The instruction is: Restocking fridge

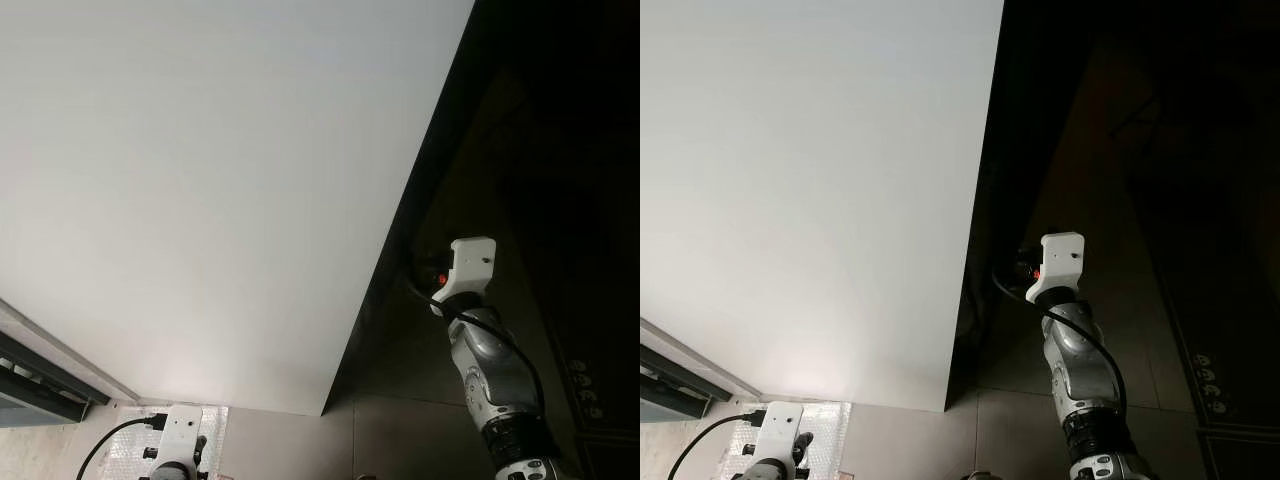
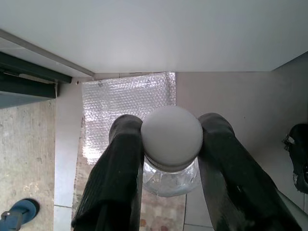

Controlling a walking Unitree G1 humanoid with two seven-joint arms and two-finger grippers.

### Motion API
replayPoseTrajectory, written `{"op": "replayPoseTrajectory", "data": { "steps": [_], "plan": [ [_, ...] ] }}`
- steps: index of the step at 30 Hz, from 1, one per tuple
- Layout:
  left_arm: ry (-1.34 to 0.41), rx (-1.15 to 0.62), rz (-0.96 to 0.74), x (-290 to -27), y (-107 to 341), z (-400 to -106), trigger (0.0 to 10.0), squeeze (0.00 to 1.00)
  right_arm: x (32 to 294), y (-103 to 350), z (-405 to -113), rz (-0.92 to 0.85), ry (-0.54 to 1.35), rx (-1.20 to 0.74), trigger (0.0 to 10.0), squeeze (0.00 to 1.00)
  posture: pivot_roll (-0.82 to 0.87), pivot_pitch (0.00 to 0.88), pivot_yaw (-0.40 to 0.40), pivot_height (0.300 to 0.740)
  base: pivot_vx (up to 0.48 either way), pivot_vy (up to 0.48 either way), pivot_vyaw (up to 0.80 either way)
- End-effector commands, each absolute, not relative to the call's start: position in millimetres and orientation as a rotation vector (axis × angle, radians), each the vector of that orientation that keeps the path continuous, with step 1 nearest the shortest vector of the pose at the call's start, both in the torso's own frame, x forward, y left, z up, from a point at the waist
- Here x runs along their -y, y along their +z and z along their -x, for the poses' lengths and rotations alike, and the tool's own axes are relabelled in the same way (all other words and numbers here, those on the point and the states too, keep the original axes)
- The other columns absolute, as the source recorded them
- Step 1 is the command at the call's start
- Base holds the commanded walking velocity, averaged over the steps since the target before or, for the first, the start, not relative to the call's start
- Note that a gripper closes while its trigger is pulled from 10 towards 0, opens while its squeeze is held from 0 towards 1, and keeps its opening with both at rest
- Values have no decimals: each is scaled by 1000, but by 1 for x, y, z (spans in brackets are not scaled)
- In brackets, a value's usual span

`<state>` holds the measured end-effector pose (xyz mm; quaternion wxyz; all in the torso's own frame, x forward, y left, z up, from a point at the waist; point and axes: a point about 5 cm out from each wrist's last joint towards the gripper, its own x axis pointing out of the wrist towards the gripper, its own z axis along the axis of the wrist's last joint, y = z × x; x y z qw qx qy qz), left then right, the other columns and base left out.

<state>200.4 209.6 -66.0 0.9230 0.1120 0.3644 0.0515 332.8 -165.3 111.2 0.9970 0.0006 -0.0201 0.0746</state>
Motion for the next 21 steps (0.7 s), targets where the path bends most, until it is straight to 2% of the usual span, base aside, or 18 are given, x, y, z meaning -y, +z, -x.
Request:
{"op": "replayPoseTrajectory", "data": {
  "steps": [1,2,3,21],
  "plan": [
    [113,-769,-233,-209,-69,-195,10000,0,168,109,-334,5,148,34,10000,992,-102,142,-38,740,0,0,0],
    [111,-767,-234,-209,-69,-196,10000,0,167,113,-339,14,148,42,10000,545,-101,138,-36,740,0,0,0],
    [111,-765,-235,-210,-68,-197,10000,0,167,116,-342,18,145,48,10000,0,-101,137,-35,740,0,0,0],
    [107,-769,-240,-212,-68,-197,10000,0,156,122,-358,37,200,65,10000,0,-83,123,-31,740,0,0,0]
  ]
}}
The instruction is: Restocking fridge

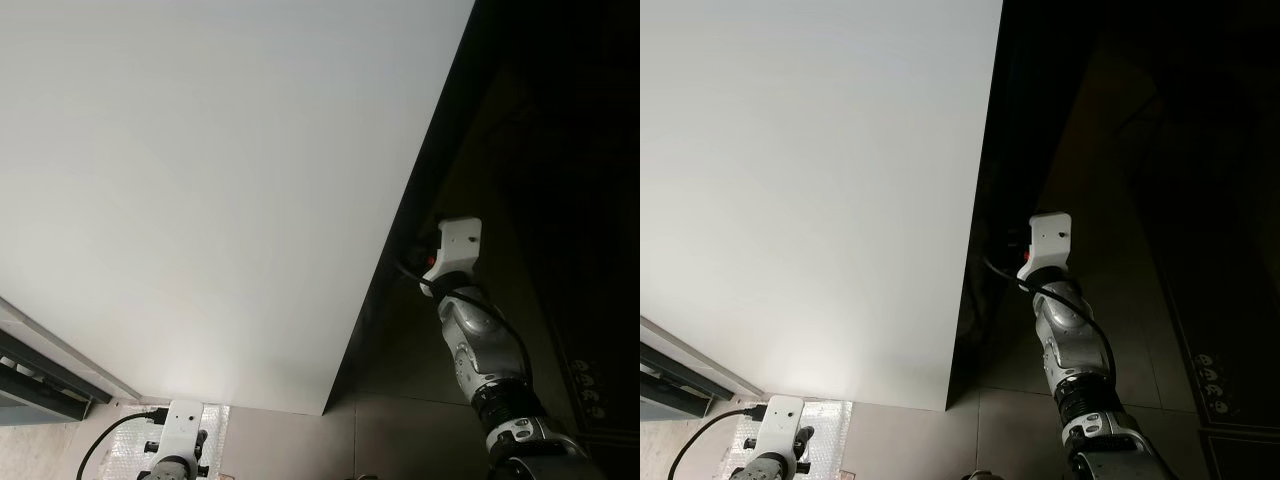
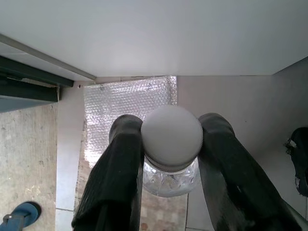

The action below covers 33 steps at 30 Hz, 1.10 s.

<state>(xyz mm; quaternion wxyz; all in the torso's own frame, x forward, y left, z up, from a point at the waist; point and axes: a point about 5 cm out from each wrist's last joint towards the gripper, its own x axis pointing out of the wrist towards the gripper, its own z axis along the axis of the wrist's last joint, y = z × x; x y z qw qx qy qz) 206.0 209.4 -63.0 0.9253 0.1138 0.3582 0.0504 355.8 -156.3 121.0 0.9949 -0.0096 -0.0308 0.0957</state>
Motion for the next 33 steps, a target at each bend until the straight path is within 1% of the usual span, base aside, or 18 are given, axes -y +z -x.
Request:
{"op": "replayPoseTrajectory", "data": {
  "steps": [1,9,21,30,33],
  "plan": [
    [107,-771,-240,-212,-68,-197,10000,0,157,124,-359,46,189,76,10000,0,-83,126,-33,740,0,0,0],
    [112,-784,-235,-212,-70,-193,10000,0,162,137,-366,58,163,124,10000,0,-83,133,-37,740,0,0,0],
    [117,-790,-232,-213,-71,-191,10000,0,167,139,-368,71,115,142,10000,0,-85,138,-40,740,0,0,0],
    [112,-792,-230,-211,-72,-190,10000,0,185,129,-360,71,-1,131,10000,0,-88,138,-41,740,0,0,0],
    [111,-795,-229,-210,-72,-190,10000,0,201,123,-354,67,-89,122,10000,0,-89,139,-41,740,0,0,0]
  ]
}}
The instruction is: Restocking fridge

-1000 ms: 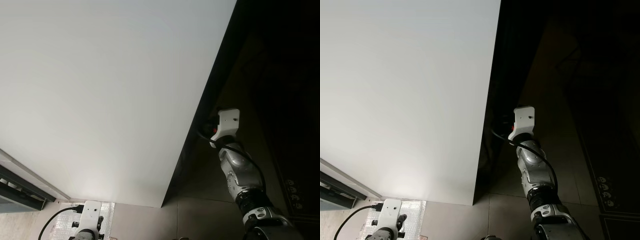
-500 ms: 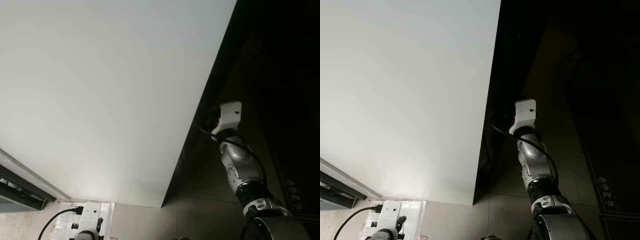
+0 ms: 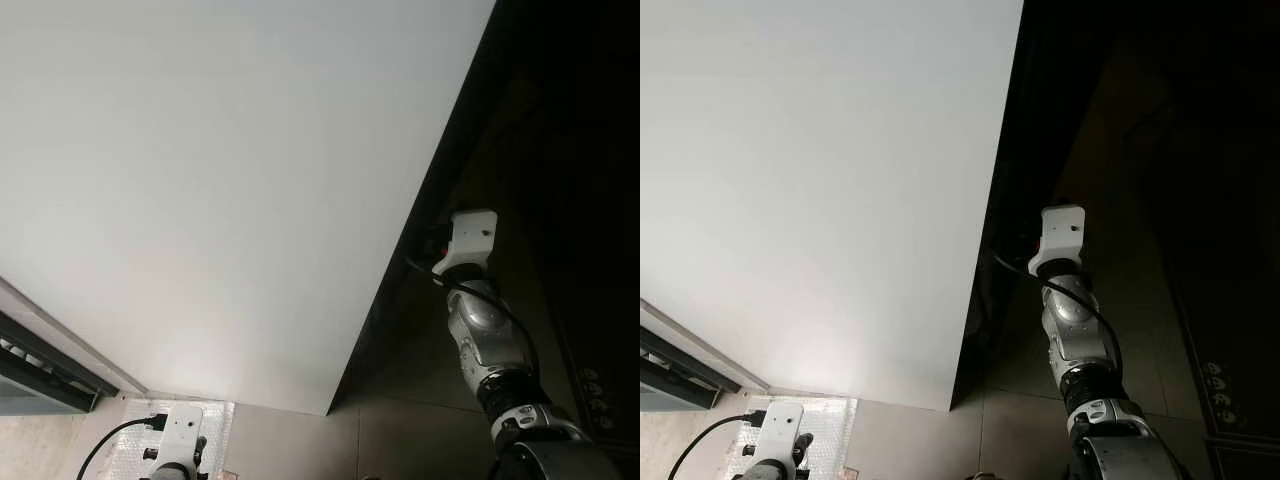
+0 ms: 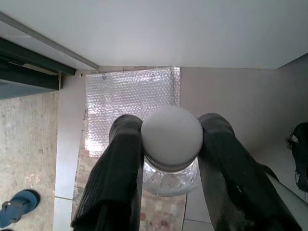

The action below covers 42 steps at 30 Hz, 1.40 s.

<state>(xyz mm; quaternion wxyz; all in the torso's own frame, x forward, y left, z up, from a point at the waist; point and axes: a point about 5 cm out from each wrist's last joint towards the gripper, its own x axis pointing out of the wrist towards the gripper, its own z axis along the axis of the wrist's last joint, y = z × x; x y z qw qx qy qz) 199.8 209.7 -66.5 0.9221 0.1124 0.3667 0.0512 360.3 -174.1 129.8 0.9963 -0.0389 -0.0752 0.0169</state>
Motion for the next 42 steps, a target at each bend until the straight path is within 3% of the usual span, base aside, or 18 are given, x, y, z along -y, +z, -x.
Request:
{"op": "replayPoseTrajectory", "data": {
  "steps": [1,10,14,16,20,26,34,42],
  "plan": [
    [111,-795,-229,-210,-72,-190,10000,0,201,123,-354,67,-89,122,10000,0,-89,139,-41,740,0,0,0],
    [111,-802,-229,-211,-73,-188,10000,0,216,116,-346,75,-159,107,10000,0,-91,140,-42,740,0,0,0],
    [106,-807,-230,-210,-74,-187,10000,0,242,95,-329,78,-246,38,10000,0,-91,140,-42,740,0,0,0],
    [106,-807,-230,-210,-74,-187,10000,0,242,95,-329,78,-246,38,10000,0,-91,140,-42,740,0,0,0],
    [105,-808,-232,-211,-74,-188,10000,0,290,71,-296,66,-444,-47,10000,0,-94,138,-41,740,0,0,0],
    [99,-813,-240,-212,-74,-188,10000,0,322,58,-271,51,-573,-117,10000,0,-102,137,-39,740,0,0,0],
    [102,-811,-242,-213,-73,-189,10000,0,311,22,-252,29,-570,-279,10000,0,-91,134,-37,740,0,0,0],
    [133,-826,-219,-219,-73,-186,10000,0,275,-24,-230,-42,-421,-516,10000,0,-91,139,-36,740,0,0,0]
  ]
}}
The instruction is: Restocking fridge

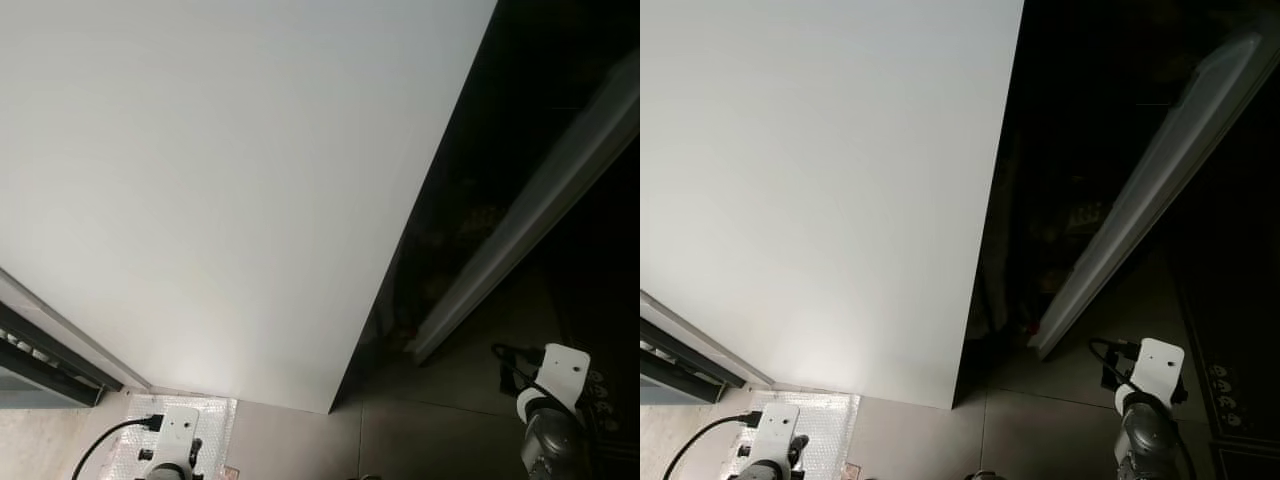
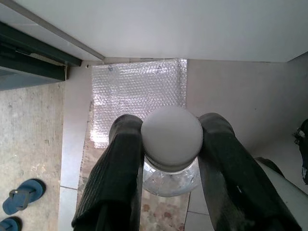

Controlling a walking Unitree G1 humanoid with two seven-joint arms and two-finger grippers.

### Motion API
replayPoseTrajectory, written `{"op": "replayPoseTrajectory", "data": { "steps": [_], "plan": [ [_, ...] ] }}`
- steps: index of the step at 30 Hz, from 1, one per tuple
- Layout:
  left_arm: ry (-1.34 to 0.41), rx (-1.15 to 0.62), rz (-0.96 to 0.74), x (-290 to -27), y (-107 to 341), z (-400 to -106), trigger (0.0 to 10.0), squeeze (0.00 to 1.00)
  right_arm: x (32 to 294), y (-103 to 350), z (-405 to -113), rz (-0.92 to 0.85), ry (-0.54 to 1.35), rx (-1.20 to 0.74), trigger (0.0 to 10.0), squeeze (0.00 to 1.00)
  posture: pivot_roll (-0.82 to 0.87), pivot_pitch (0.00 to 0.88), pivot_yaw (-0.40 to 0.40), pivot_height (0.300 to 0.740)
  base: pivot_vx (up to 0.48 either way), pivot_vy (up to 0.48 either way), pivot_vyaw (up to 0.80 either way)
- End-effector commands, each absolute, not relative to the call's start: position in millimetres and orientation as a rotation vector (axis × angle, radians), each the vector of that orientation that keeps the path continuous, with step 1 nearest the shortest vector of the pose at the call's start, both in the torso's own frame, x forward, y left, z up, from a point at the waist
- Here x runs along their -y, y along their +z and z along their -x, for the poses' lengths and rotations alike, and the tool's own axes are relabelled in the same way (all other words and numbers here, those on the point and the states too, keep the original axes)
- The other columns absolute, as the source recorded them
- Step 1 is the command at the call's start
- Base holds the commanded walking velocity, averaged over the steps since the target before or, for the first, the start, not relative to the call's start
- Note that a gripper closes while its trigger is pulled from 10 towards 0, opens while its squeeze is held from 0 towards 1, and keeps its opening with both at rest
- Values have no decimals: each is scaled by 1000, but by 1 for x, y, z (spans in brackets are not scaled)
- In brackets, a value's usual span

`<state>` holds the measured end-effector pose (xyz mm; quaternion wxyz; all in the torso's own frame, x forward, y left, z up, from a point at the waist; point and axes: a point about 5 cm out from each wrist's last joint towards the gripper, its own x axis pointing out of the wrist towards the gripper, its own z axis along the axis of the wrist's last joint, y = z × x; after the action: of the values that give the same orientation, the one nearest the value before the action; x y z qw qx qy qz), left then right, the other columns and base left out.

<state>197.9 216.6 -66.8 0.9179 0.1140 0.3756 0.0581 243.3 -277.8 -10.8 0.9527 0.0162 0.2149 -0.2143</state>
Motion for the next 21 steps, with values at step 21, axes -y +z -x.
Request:
{"op": "replayPoseTrajectory", "data": {
  "steps": [21],
  "plan": [
    [258,-879,-97,-236,-76,-175,10000,0,221,-93,-145,-38,-160,-989,10000,0,-93,159,-40,740,0,0,0]
  ]
}}
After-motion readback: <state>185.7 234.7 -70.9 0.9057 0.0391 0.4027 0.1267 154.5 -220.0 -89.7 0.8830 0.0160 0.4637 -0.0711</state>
